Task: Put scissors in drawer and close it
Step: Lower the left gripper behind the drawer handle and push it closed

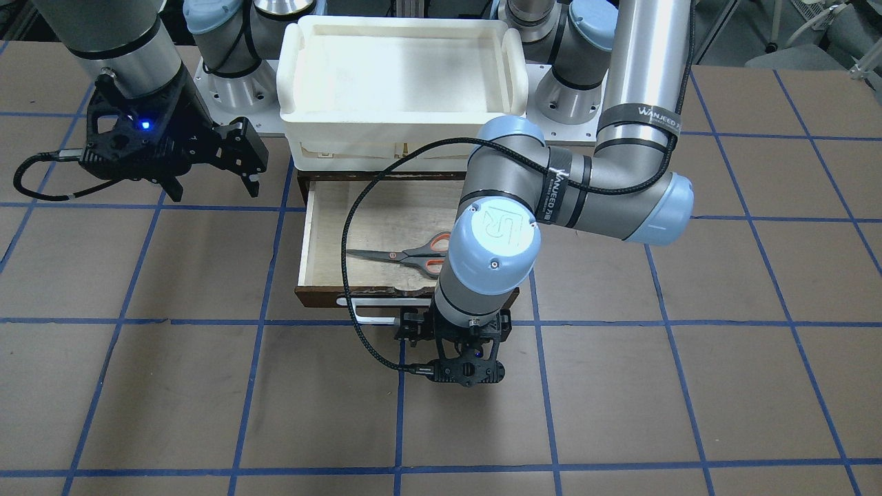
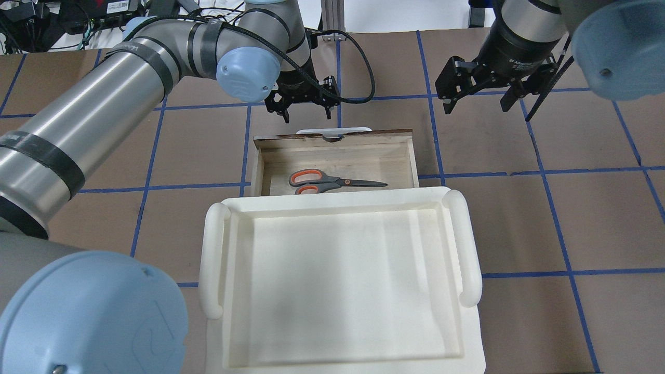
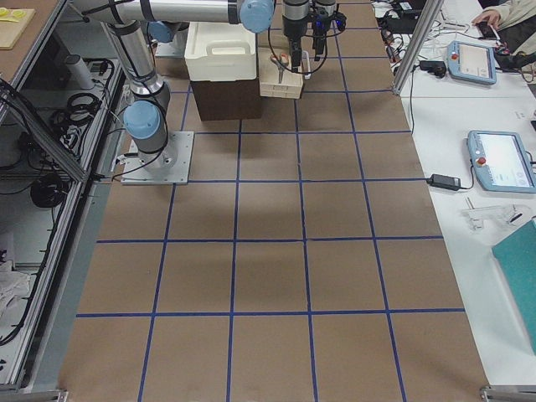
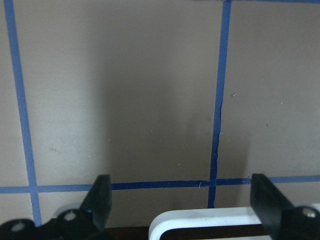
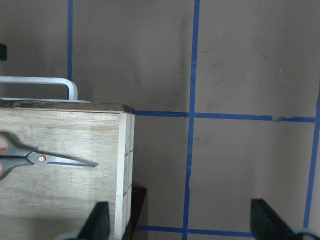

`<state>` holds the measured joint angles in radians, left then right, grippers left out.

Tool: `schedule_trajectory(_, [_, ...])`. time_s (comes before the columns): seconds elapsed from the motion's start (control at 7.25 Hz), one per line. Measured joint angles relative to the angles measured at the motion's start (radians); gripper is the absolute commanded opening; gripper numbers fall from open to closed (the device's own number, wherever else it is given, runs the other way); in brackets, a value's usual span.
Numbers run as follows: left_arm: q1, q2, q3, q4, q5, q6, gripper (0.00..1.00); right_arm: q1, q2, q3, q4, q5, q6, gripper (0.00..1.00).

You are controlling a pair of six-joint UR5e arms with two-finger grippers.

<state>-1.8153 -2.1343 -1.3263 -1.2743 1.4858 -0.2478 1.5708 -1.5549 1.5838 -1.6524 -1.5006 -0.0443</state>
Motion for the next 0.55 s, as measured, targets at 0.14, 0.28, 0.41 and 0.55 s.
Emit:
schedule_trajectory(0.14, [-0.009, -0.011, 0.000, 0.003, -0.001, -0.010, 1.00, 0.000, -0.001, 0.004, -0.001, 0.001, 0.000, 1.00])
schedule_trajectory(0.28, [-0.016, -0.018, 0.000, 0.002, -0.003, -0.021, 1.00, 0.000, -0.002, 0.008, -0.001, 0.001, 0.000, 1.00])
schedule_trajectory(0.41, [-0.022, -0.019, -0.001, -0.008, -0.003, -0.026, 1.00, 0.000, -0.003, 0.010, -0.002, 0.001, 0.000, 1.00])
schedule_trajectory(0.55, [-0.028, -0.010, -0.002, -0.041, -0.003, -0.029, 1.00, 0.000, -0.003, 0.011, -0.002, 0.002, 0.001, 1.00])
